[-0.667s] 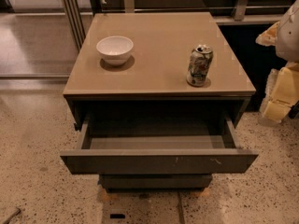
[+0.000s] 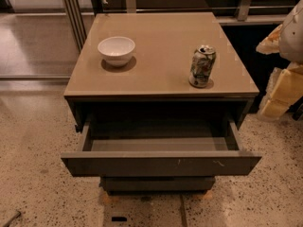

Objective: Close top drawer

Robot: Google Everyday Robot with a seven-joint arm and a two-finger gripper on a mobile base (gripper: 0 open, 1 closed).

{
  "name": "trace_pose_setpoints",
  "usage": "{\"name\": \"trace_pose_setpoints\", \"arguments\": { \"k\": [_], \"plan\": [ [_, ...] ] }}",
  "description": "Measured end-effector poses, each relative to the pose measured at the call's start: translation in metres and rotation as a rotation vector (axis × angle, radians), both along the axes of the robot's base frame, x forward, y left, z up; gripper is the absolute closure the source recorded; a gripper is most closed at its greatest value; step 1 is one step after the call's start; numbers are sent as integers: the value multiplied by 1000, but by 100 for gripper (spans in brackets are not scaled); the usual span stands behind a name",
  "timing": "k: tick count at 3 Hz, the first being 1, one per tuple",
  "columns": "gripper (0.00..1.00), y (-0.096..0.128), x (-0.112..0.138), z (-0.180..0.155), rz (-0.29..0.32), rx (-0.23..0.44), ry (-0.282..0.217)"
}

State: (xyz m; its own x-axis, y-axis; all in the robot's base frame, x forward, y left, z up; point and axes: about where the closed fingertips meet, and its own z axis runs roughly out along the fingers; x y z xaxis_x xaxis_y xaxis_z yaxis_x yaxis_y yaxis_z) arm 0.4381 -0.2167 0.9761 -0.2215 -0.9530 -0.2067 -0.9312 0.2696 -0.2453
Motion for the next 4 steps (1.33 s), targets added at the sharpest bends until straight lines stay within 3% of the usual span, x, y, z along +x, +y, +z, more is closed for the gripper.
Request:
{"name": "trace_pose_setpoints", "arguments": {
  "k": [1, 2, 3, 4],
  "plan": [
    [41, 1, -7, -22, 5, 44, 2],
    [64, 3, -12, -72, 19, 145, 11],
    [87, 8, -8, -126, 39, 293, 43],
    [100, 11, -7, -128, 46, 314, 48]
  ]
}}
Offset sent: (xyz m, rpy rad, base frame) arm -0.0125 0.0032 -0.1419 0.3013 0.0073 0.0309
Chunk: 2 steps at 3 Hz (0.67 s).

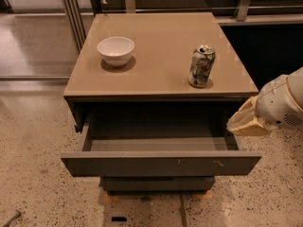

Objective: Close top drawer

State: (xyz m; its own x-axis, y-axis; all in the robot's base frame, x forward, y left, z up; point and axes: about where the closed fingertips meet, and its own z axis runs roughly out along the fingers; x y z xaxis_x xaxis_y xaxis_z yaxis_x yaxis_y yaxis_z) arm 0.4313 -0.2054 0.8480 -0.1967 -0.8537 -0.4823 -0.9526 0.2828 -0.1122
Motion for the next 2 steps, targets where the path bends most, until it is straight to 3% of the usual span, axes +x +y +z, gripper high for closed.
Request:
{"name": "trace_pose_setpoints", "arguments": {
  "k": [1, 2],
  "plan": [
    [100, 0, 0, 1, 0, -3, -1],
    [100, 0, -10, -23, 40, -9, -9]
  ]
}}
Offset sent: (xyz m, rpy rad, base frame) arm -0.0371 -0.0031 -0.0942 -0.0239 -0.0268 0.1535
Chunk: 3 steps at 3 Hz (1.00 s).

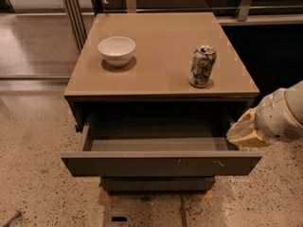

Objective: Close top drawer

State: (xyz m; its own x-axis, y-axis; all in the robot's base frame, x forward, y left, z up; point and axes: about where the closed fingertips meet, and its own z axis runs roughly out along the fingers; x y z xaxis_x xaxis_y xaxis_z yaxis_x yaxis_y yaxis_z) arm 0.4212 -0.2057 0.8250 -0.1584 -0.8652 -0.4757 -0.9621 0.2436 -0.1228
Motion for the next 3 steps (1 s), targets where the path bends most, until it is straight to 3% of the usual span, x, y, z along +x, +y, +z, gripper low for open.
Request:
{"name": "trace_pose_setpoints", "arguments": {
  "k": [1, 2, 3],
  "plan": [
    [100, 2, -24, -69, 54, 45, 19],
    [100, 12, -47, -142, 103, 134, 77],
    [100, 12, -47, -142, 103, 134, 77]
  ]
}}
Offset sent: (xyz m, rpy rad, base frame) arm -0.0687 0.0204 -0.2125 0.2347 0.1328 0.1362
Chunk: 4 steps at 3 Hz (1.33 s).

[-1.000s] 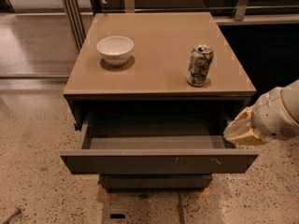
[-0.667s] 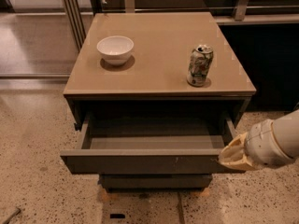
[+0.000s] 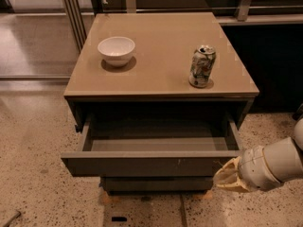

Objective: Close top drawer

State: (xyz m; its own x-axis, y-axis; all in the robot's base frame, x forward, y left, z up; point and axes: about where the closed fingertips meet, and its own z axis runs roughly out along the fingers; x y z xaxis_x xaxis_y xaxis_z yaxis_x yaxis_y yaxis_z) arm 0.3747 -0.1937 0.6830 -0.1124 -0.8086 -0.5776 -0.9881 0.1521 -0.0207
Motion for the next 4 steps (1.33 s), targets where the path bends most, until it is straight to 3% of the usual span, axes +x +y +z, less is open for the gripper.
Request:
{"name": "trace_pose_setpoints", "arguments": {
  "k": [1, 4],
  "plan": [
    [100, 2, 1, -7, 28, -26, -34],
    [100, 33, 47, -28, 97, -13, -356]
  ]
}}
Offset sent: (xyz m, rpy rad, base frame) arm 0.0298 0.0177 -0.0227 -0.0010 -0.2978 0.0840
